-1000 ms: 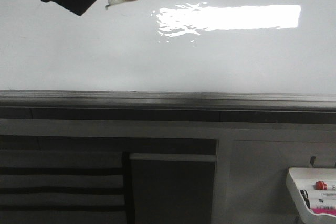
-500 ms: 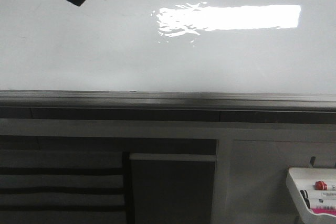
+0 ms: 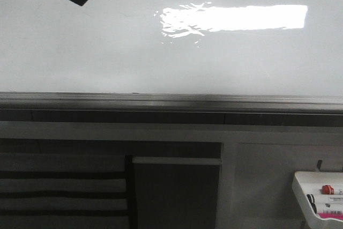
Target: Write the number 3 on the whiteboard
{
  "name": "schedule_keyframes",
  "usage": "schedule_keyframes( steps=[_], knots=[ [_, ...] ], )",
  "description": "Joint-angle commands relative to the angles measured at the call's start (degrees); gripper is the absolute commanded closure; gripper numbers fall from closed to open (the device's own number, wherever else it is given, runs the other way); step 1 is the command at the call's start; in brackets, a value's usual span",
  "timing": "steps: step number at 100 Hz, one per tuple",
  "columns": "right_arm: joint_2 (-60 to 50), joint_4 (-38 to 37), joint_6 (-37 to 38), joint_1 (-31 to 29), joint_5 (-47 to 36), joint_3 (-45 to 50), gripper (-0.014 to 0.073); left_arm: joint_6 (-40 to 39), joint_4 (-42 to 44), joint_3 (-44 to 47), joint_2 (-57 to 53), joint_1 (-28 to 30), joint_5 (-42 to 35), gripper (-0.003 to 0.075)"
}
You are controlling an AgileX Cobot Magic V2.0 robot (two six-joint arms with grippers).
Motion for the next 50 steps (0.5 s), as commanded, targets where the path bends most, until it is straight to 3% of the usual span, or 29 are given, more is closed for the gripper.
schedule_keyframes(
  steps=[1, 43, 50],
  knots=[
    [-1.38, 2.95, -0.50, -0.06, -0.68, -1.98, 0.0654, -0.21, -3.25, -1.96, -1.54, -0.57, -2.06, 0.0739],
    [-1.38, 2.95, -0.50, -0.06, -0.48, -1.98, 0.0655, -1.29, -3.67, -1.96, -1.54, -0.57, -3.18, 0.0739],
    [-1.38, 2.95, -0.50, -0.06, -0.48, -1.98, 0.0654, -2.84, -3.40, -1.96, -1.54, -0.57, -5.72, 0.0711]
  ],
)
